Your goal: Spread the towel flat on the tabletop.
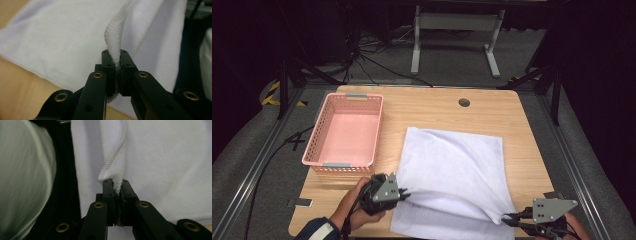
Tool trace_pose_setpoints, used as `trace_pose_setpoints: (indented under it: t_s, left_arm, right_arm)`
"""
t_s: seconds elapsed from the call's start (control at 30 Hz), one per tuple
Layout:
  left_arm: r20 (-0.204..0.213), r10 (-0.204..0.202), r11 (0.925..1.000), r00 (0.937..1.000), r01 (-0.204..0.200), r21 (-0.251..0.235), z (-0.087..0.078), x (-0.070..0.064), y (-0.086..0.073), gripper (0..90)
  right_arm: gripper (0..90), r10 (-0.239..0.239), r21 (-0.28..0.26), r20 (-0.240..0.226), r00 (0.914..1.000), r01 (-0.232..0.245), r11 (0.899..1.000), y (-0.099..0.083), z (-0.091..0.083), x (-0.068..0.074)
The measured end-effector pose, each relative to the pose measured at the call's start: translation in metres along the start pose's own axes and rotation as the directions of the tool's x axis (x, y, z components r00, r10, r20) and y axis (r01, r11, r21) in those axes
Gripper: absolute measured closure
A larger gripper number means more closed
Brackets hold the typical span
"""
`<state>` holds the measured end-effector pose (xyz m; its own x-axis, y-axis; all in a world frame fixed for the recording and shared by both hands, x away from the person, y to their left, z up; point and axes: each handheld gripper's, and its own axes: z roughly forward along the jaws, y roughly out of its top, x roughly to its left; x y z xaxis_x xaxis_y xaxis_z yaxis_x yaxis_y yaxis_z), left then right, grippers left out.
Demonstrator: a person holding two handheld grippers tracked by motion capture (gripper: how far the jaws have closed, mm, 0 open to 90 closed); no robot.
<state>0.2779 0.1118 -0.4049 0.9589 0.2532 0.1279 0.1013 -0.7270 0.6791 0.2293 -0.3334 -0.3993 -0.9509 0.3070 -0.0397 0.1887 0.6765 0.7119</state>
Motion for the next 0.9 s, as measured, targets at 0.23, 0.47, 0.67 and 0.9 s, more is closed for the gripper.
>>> trace_pose_setpoints:
  t_s: [0.23, 0.47, 0.67, 0.9]
  left_arm:
    - [0.067, -0.025, 0.9904, 0.9974, 0.015, 0.137, 0.034, -0.02, -0.034, 84.3]
    - [0.038, -0.023, 0.9886, 0.999, 0.017, 0.15, 0.038, -0.009, -0.031, 84.7]
    - [-0.05, -0.04, 0.9867, 0.9979, 0.047, 0.156, 0.055, 0.022, -0.019, 84.8]
    - [-0.079, -0.074, 0.99, 0.9941, 0.083, 0.114, 0.061, 0.046, -0.008, 84.6]
  right_arm:
    - [84.3, 0.013, 0.228, -0.116, 0.9931, 0.014, 0.973, -0.015, 0.041, 0.012]
    - [85.5, 0.041, 0.228, -0.123, 0.9916, -0.012, 0.974, -0.019, 0.045, 0.009]
    - [85.8, 0.062, 0.179, 0.025, 0.9978, -0.066, 0.982, -0.019, 0.049, -0.023]
    - [84.7, 0.121, 0.091, 0.109, 0.9866, -0.131, 0.987, -0.023, 0.046, -0.061]
